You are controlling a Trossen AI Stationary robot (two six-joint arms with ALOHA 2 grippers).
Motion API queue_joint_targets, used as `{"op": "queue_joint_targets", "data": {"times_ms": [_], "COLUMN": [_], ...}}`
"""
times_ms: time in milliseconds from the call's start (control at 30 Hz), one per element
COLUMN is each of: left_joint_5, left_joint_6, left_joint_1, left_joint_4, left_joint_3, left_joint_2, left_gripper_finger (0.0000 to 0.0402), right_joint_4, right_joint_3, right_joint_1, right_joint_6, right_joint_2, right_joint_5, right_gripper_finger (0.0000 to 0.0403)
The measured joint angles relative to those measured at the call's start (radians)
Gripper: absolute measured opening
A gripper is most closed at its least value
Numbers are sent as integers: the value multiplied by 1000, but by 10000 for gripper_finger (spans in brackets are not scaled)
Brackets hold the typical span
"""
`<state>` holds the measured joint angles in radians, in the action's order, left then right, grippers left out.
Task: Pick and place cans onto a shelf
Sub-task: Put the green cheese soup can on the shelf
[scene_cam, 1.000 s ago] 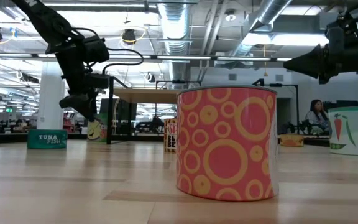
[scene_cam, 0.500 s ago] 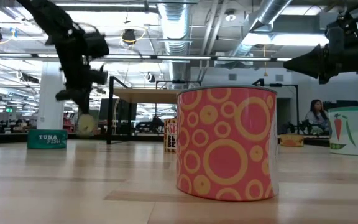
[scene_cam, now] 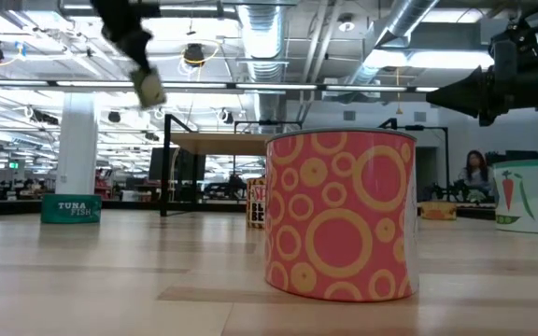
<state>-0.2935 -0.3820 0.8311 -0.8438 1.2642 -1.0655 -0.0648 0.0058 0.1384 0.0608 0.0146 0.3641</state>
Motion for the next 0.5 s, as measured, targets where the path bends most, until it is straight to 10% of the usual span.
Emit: {"op": "queue_joint_targets", "data": {"times_ms": [500], "left_joint_5": [59], "left_joint_6": [155], "left_joint_1": [-237], "left_joint_4": [-117], "left_joint_3": [408], "left_joint_2": [-488], "left_gripper_finger": [2], "right_joint_4": [0], "right_joint_3": [0], "right_joint_1": [0], "right_joint_6": [0], "right_joint_2": [0], "right_joint_5": [0], "right_gripper_finger": [49]}}
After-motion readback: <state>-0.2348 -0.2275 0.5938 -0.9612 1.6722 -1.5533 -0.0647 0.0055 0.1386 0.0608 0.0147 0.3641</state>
